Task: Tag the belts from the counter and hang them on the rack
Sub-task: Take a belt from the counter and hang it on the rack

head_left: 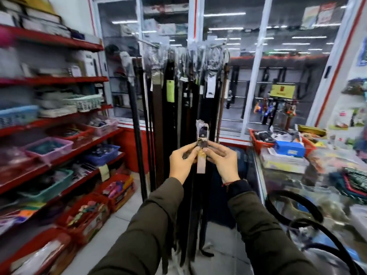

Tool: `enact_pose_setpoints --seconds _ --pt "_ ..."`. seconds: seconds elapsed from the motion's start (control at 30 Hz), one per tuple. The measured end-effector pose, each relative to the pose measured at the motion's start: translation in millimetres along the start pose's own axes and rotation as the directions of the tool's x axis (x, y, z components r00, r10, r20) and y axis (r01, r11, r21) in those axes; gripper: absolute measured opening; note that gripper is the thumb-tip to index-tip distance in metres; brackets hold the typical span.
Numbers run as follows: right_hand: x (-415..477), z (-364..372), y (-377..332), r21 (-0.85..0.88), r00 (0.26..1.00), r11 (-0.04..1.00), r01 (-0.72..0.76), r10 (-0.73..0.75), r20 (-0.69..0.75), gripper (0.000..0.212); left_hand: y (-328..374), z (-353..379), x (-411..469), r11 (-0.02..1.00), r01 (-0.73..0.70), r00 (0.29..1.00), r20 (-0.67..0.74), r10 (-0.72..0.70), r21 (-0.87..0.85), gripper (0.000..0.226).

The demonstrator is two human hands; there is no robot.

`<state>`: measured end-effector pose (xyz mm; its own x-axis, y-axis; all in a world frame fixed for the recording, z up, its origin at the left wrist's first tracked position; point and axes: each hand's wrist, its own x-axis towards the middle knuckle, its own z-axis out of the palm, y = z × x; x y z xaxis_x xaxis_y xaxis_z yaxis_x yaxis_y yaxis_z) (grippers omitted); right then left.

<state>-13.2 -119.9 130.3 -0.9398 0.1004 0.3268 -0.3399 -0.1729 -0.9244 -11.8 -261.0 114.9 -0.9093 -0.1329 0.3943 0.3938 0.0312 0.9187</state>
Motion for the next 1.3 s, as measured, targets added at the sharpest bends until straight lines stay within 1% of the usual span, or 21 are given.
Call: enact_pose_setpoints --seconds 0.13,0.23,0.33,0.43,0.6,0.77,0.87,1.0,1.1,1.2,1.3 --pt "16.1 47.8 -31.7 0.120 0.996 0.992 0.037 -0.046 0.079 0.032 37.0 -30.9 21.7 0.996 -0.075 0.989 -0.128 0.069 -0.044 0.027" --pt "29.1 80.5 -61.1 0.200 0.988 0.976 0.081 -0.105 0.111 0.029 75.6 -54.8 41.3 0.993 -0.107 0.982 -0.161 0.098 -0.047 0.026" --pt "43.9 111.6 -92.8 0.223 0.977 0.967 0.124 -0.158 0.142 0.032 117.7 -78.5 58.0 0.985 -0.155 0.980 -0.138 0.143 -0.076 0.030" --pt "59.4 143.2 -124.4 0.232 0.961 0.957 0.175 -0.217 0.170 0.037 154.2 -99.7 74.4 0.974 -0.211 0.964 -0.179 0.194 -0.078 0.026" --pt "78.8 184.9 -157.8 0.193 0.937 0.949 0.249 -0.286 0.201 0.038 195.7 -123.9 101.6 0.968 -0.233 0.944 -0.263 0.202 -0.093 0.035" --pt "90.0 205.7 -167.6 0.158 0.927 0.943 0.292 -0.319 0.197 0.034 205.2 -140.6 115.4 0.964 -0.245 0.939 -0.276 0.208 -0.108 0.033" --pt "90.5 210.9 -168.9 0.144 0.932 0.946 0.289 -0.313 0.184 0.031 204.2 -145.3 122.3 0.966 -0.224 0.947 -0.265 0.184 -0.128 0.031" --pt "94.5 215.8 -171.0 0.138 0.946 0.951 0.276 -0.294 0.135 0.025 203.1 -145.5 133.2 0.964 -0.216 0.948 -0.267 0.170 -0.154 0.033" --pt "101.9 215.5 -170.3 0.087 0.949 0.956 0.280 -0.289 0.126 0.022 197.6 -145.5 143.8 0.967 -0.183 0.960 -0.243 0.137 -0.178 0.035" --pt "111.0 213.7 -164.6 0.023 0.963 0.970 0.240 -0.241 0.118 0.020 193.1 -140.8 150.0 0.973 -0.132 0.975 -0.202 0.093 -0.190 0.036" --pt "125.6 213.2 -153.1 -0.131 0.967 0.959 0.250 -0.242 0.075 0.022 181.0 -133.5 163.7 0.988 -0.105 0.972 -0.224 0.076 -0.117 0.032"
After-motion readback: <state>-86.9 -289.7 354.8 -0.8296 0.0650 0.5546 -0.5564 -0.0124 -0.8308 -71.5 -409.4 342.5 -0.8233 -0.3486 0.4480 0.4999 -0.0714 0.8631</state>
